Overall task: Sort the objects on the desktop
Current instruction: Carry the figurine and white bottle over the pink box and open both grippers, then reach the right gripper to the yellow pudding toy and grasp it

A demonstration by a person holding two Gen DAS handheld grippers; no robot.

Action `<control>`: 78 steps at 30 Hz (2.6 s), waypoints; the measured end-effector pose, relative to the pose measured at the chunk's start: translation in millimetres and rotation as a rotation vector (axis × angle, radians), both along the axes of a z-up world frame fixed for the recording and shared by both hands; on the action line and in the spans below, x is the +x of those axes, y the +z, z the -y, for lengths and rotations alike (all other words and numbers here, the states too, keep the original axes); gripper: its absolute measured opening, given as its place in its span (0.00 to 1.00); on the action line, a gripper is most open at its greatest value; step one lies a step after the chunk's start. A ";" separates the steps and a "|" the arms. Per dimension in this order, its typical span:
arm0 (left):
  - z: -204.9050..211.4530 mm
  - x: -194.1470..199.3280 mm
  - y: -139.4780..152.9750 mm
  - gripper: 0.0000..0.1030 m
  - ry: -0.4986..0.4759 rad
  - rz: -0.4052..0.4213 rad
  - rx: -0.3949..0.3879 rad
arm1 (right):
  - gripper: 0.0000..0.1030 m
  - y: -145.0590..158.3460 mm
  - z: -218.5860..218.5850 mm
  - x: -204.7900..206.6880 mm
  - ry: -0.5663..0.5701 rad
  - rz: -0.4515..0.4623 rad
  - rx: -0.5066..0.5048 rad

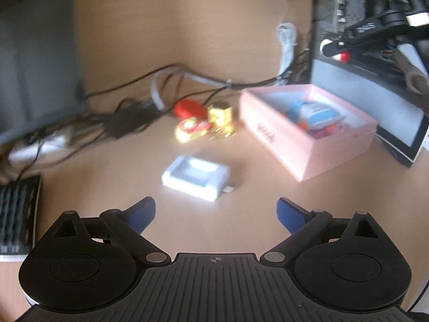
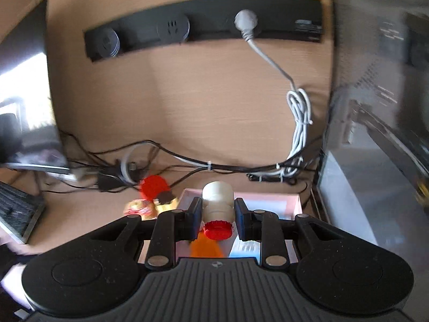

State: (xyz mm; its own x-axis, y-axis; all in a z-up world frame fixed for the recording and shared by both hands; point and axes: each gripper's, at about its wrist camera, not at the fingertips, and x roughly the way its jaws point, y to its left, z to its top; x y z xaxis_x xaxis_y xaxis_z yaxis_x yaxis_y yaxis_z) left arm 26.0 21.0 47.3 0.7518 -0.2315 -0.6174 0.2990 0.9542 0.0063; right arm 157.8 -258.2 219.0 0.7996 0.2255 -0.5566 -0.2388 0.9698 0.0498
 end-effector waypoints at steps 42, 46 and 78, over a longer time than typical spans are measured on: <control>-60.5 41.0 -38.8 1.00 0.098 -0.147 -0.375 | 0.74 -104.4 -184.9 162.8 -0.021 -0.260 0.076; -55.2 36.5 -36.4 1.00 0.111 -0.105 -0.327 | 0.78 -106.6 -199.3 160.2 0.067 -0.245 -0.039; -59.3 39.6 -40.8 1.00 0.119 -0.120 -0.324 | 0.48 -89.0 -192.5 117.7 0.106 -0.203 -0.225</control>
